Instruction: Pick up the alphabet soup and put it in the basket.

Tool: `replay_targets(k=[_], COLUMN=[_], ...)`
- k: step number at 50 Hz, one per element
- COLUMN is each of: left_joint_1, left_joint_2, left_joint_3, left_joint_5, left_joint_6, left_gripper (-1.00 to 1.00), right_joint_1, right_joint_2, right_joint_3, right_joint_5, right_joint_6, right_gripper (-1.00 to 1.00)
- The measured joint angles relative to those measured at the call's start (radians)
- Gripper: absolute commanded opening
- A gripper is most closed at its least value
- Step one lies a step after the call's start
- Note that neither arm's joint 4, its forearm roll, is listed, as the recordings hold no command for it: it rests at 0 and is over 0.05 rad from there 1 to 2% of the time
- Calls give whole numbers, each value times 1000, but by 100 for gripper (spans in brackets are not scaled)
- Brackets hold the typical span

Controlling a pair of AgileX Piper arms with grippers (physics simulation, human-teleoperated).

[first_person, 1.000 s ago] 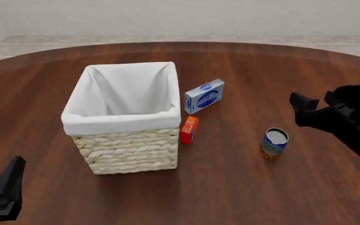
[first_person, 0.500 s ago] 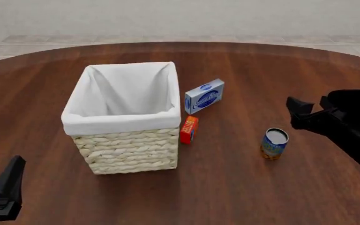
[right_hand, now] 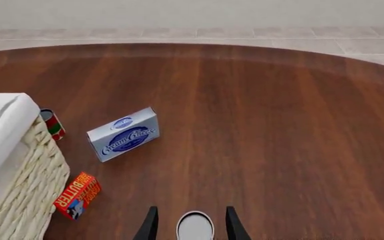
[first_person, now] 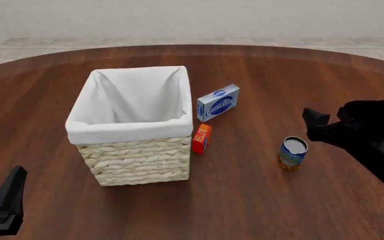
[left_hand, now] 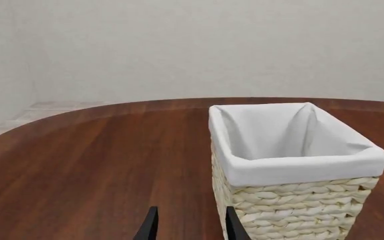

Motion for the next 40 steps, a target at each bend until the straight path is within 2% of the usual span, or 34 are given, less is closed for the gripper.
replay_targets(k=[40], left_joint_1=[0], left_joint_2=[0], left_joint_3=[0], left_joint_5=[0], left_joint_6=[0], left_gripper=[100], right_joint_1=[-9], right_joint_2=[73], right_joint_3=[35], right_joint_5=[-80], right_joint_6=[17], right_gripper=[100])
